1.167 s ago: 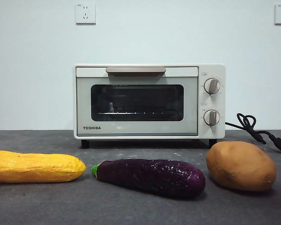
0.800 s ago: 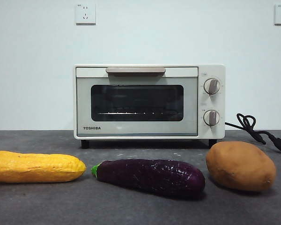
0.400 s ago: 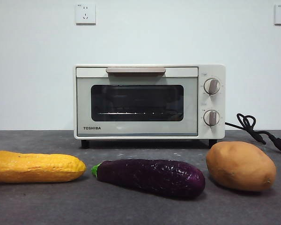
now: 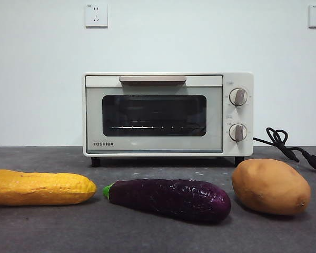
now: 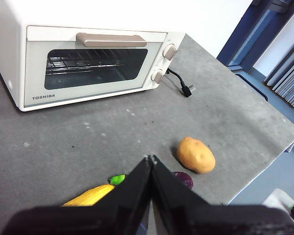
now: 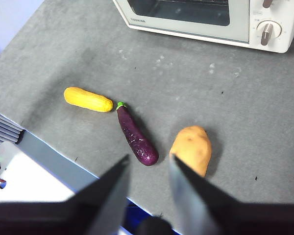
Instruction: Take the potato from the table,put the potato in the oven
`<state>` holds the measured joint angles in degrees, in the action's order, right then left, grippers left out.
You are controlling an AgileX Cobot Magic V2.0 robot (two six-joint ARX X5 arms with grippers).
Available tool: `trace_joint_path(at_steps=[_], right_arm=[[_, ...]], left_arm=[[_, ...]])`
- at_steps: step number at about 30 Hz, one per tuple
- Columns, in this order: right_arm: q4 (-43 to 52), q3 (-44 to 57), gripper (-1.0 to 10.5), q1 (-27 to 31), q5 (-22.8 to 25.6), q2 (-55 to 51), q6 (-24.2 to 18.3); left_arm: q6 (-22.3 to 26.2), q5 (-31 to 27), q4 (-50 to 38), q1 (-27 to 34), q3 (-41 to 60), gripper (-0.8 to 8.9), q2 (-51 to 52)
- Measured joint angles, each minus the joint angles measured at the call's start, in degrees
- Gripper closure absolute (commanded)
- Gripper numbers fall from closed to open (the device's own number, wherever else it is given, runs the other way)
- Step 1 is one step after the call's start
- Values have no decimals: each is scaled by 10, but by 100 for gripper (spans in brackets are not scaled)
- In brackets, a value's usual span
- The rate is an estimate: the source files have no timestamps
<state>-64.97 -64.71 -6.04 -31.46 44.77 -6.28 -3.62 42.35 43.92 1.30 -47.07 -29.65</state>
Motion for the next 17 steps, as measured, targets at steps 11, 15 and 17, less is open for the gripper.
trace_joint_path(at_steps=[11, 15, 17], right_arm=[[0, 0, 285, 0, 0, 7, 14], [0, 0, 285, 0, 0, 12, 19], [-1, 0, 285, 0, 0, 13, 20]], left_arm=[[0, -2, -22, -3, 0, 821, -12], [-4, -2, -66, -17, 0, 821, -43], [-10, -2, -101, -29, 0, 821, -64]])
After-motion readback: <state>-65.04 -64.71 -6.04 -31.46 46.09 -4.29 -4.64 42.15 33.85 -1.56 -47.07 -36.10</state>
